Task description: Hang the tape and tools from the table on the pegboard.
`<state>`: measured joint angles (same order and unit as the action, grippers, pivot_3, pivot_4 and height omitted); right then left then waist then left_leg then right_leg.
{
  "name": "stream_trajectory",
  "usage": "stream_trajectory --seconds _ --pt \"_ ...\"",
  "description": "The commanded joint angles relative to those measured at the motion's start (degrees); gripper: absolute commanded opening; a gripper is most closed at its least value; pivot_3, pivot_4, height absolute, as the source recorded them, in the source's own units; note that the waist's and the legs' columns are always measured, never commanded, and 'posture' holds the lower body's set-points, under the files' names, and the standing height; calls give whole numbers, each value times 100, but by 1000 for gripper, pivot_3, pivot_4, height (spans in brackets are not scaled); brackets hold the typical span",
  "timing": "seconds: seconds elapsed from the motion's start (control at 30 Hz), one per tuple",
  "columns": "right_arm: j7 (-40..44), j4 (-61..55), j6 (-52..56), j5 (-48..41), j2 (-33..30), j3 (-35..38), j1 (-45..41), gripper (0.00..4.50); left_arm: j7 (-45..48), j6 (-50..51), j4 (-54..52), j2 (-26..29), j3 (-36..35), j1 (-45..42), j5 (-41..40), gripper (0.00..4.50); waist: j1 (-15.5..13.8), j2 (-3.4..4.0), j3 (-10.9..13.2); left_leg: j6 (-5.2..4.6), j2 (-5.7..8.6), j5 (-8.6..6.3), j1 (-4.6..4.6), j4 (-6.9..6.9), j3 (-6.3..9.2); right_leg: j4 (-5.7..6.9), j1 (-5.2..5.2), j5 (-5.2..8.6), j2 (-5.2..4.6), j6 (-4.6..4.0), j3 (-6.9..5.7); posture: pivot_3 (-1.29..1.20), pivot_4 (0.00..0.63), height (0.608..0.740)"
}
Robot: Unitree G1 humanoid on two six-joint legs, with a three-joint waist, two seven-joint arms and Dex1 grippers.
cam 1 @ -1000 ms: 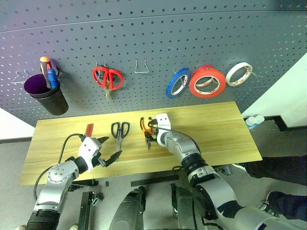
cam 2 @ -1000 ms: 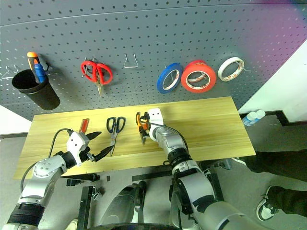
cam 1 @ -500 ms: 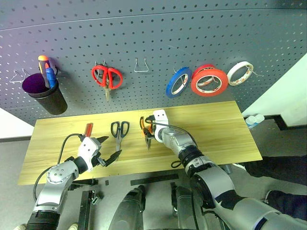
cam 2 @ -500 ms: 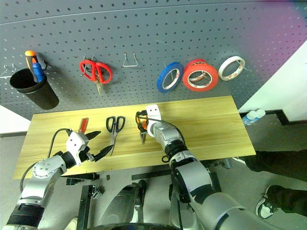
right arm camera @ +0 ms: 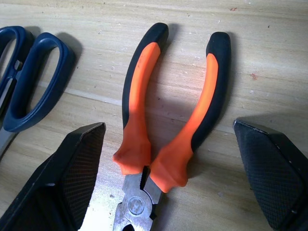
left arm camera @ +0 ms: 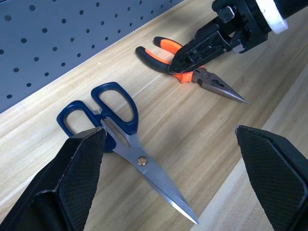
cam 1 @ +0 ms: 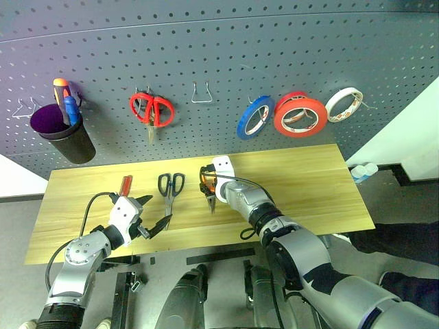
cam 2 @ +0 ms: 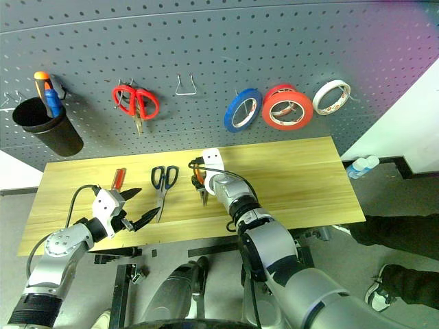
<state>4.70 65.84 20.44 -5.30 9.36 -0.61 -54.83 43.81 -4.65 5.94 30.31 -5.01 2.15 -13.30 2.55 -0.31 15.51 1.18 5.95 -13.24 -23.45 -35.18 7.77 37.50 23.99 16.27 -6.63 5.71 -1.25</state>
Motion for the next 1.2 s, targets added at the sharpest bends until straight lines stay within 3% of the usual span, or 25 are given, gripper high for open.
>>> stream_trajectory --seconds 0.03,0.3,0.7,0.8,1.0,1.2 --pt "-154 241 105 99 566 -40 2 4443 4 -23 -181 -4 -108 58 -105 4500 0 0 0 0 0 0 0 0 0 0 0 0 0 0 0 39 313 740" --pt "-673 439 351 183 506 33 -15 4443 -15 -17 -167 -23 -104 24 -87 4500 -15 -3 -2 4 1 4 4 -3 1 1 -1 -3 0 -5 0 46 307 740" --pt "-598 393 700 320 521 -115 114 4443 -32 -38 -100 -55 -111 -51 -61 4500 -10 -8 -6 2 0 6 9 -3 1 1 1 -4 1 -5 -1 42 301 740" --pt "-639 396 771 337 496 -112 122 3893 -35 -42 -80 -60 -107 -72 -55 4500 -9 -10 -7 3 0 6 11 -3 1 1 2 -4 1 -5 -1 41 300 740" --pt "-547 403 943 414 477 -135 71 2096 -29 -52 -53 -74 -97 -90 -50 4500 4 -18 -12 2 -1 6 15 -3 1 1 0 -4 3 -6 0 40 296 740" --pt "-418 409 1142 448 438 -140 -21 2096 -21 -56 -33 -97 -92 -113 -40 4500 2 -18 -12 3 -6 7 16 -2 1 1 1 -5 9 -7 0 39 293 740"
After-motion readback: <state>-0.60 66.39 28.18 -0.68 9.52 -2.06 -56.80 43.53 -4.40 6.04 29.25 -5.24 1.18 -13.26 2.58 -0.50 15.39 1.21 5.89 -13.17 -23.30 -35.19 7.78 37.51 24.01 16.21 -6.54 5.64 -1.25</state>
